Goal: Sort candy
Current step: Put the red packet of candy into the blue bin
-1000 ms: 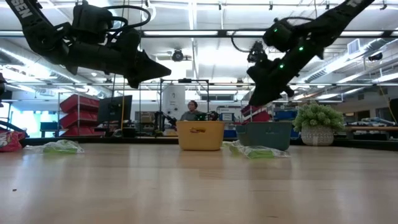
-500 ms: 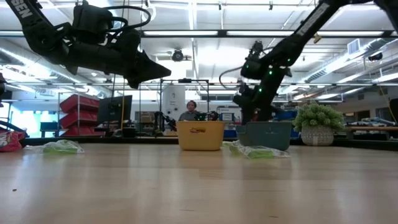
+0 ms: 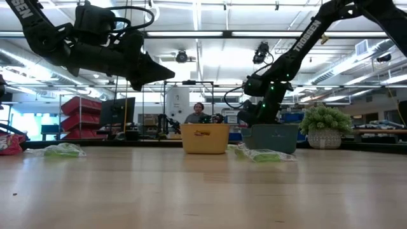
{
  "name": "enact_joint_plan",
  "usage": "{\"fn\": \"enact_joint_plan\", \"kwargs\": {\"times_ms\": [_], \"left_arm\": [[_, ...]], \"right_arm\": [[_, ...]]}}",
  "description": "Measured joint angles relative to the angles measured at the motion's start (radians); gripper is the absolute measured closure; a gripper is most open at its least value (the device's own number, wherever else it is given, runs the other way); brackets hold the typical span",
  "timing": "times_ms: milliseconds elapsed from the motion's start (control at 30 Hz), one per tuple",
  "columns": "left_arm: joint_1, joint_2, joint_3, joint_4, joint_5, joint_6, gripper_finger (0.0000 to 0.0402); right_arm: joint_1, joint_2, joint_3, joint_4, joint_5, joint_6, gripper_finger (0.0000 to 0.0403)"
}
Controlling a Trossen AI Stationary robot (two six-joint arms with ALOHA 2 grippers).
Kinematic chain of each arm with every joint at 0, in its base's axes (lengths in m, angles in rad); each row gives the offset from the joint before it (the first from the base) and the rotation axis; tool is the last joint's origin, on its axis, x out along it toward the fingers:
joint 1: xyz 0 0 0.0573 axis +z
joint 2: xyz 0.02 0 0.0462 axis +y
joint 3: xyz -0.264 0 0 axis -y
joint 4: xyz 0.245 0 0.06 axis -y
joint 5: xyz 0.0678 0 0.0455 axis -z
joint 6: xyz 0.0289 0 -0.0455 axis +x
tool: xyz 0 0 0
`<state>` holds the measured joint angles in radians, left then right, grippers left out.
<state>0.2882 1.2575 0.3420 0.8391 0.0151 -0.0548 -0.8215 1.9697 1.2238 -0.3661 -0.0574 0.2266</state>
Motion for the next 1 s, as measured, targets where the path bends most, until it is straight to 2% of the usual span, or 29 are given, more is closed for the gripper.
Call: {"fn": "enact_joint_plan", "kwargs": {"times_ms": [167, 200, 333, 567, 667, 767, 900, 1000], "left_arm": [[0.000, 0.000, 0.000, 0.000, 0.000, 0.002, 0.0399], [0.000, 0.000, 0.000, 0.000, 0.000, 0.003, 0.0399], [0.000, 0.000, 0.000, -0.001, 0.000, 0.004, 0.0399], [0.000, 0.000, 0.000, -0.001, 0.000, 0.015, 0.0399], [0.000, 0.000, 0.000, -0.001, 0.000, 0.019, 0.0399], [0.000, 0.000, 0.000, -0.001, 0.000, 0.019, 0.0399], [0.000, 0.000, 0.000, -0.005, 0.001, 0.019, 0.0399], [0.000, 0.000, 0.000, -0.011, 0.024, 0.019, 0.0399]], "right_arm": [[0.001, -0.001, 0.000, 0.006, -0.001, -0.070, 0.0374], [0.001, -0.005, 0.000, 0.005, 0.006, -0.086, 0.0388], [0.014, -0.050, -0.001, 0.005, 0.057, -0.125, 0.0395], [0.058, -0.213, -0.001, -0.019, 0.061, -0.182, 0.0402], [0.086, -0.247, -0.001, -0.052, 0.040, -0.186, 0.0389], [0.118, -0.232, -0.001, -0.075, 0.034, -0.186, 0.0357], [0.140, -0.159, -0.001, -0.067, 0.039, -0.186, 0.0289], [0.145, -0.100, -0.002, -0.029, 0.084, -0.186, 0.0233]]}}
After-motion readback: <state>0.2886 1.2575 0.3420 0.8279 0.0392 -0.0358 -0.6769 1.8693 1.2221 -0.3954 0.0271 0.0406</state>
